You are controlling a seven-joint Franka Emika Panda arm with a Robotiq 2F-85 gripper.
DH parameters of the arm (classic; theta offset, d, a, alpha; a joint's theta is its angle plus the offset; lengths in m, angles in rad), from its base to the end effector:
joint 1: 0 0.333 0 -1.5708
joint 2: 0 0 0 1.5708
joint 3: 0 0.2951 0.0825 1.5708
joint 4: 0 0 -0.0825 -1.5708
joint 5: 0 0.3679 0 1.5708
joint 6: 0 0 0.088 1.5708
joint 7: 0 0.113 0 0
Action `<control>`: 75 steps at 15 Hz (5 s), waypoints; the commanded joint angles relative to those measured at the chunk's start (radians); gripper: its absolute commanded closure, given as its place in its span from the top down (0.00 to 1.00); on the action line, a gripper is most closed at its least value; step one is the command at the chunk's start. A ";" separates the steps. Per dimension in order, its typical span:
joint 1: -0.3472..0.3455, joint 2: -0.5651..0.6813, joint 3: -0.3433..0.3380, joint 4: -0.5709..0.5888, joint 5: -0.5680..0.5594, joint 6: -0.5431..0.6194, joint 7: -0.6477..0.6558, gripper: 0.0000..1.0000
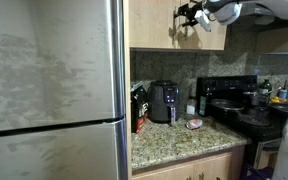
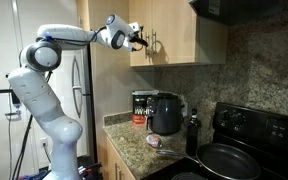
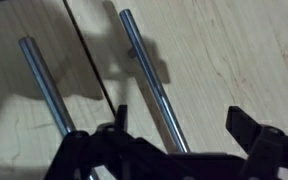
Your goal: Open the left door of the cabinet above the air fryer
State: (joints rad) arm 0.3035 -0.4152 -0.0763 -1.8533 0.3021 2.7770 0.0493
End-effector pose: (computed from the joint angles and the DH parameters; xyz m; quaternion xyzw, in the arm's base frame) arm 0.4356 0.0753 0.8235 -0.7782 0.0149 -0.5858 0.2260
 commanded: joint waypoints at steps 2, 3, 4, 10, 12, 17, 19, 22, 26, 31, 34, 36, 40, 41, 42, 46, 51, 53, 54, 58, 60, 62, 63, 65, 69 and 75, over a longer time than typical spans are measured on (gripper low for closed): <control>-0.039 0.054 0.033 0.065 0.025 -0.042 -0.018 1.00; -0.045 0.075 0.036 0.086 0.024 -0.045 -0.017 1.00; -0.049 0.090 0.038 0.098 0.025 -0.045 -0.017 1.00; 0.075 0.160 -0.020 0.120 0.135 -0.008 -0.110 1.00; 0.088 0.164 -0.028 0.115 0.149 0.000 -0.156 1.00; 0.121 0.151 -0.068 0.084 0.200 0.039 -0.245 0.75; 0.163 0.133 -0.098 0.053 0.275 0.062 -0.321 0.68; 0.235 0.092 -0.149 -0.008 0.406 0.111 -0.448 0.47; 0.326 0.046 -0.198 -0.086 0.533 0.198 -0.615 0.17; 0.424 -0.012 -0.228 -0.153 0.615 0.206 -0.742 0.05; 0.444 -0.066 -0.203 -0.197 0.643 0.249 -0.743 0.06; 0.476 -0.107 -0.200 -0.229 0.671 0.285 -0.771 0.06; 0.536 -0.179 -0.192 -0.299 0.721 0.377 -0.810 0.06; 0.538 -0.190 -0.191 -0.311 0.726 0.384 -0.808 0.06; 0.545 -0.199 -0.200 -0.313 0.731 0.386 -0.810 0.06; 0.489 -0.126 -0.238 -0.228 0.661 0.406 -0.848 0.22; 0.540 -0.203 -0.226 -0.313 0.696 0.333 -0.838 0.06; 0.556 -0.245 -0.200 -0.352 0.716 0.361 -0.835 0.06; 0.572 -0.263 -0.195 -0.366 0.723 0.378 -0.840 0.06; 0.658 -0.318 -0.156 -0.437 0.749 0.490 -0.855 0.06; 0.685 -0.338 -0.138 -0.466 0.747 0.531 -0.852 0.06; 0.628 -0.312 -0.175 -0.405 0.696 0.553 -0.880 0.22; 0.640 -0.327 -0.167 -0.420 0.696 0.558 -0.880 0.22; 0.648 -0.341 -0.161 -0.433 0.696 0.566 -0.880 0.22; 0.684 -0.358 -0.151 -0.477 0.721 0.490 -0.859 0.06; 0.754 -0.357 -0.033 -0.519 0.755 0.696 -0.794 0.06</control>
State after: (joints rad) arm 1.0076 -0.7652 -0.1979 -2.3217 1.0126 3.4765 -0.8338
